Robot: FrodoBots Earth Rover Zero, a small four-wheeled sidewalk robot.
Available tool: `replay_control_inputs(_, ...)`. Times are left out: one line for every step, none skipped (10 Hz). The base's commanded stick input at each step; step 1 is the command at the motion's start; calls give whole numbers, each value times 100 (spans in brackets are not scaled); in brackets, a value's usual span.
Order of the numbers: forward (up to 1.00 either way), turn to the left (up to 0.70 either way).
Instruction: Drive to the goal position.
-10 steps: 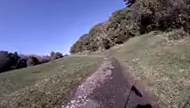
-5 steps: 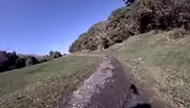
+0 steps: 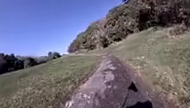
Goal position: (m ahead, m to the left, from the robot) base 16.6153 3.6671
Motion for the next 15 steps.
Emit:
replay_control_inputs(70,0)
replay_control_inputs(70,0)
replay_control_inputs(70,0)
replay_control_inputs(70,0)
replay_control_inputs(70,0)
replay_control_inputs(70,0)
replay_control_inputs(70,0)
replay_control_inputs(70,0)
replay_control_inputs(70,0)
replay_control_inputs(70,0)
replay_control_inputs(70,0)
replay_control_inputs(70,0)
replay_control_inputs(70,0)
replay_control_inputs(70,0)
replay_control_inputs(70,0)
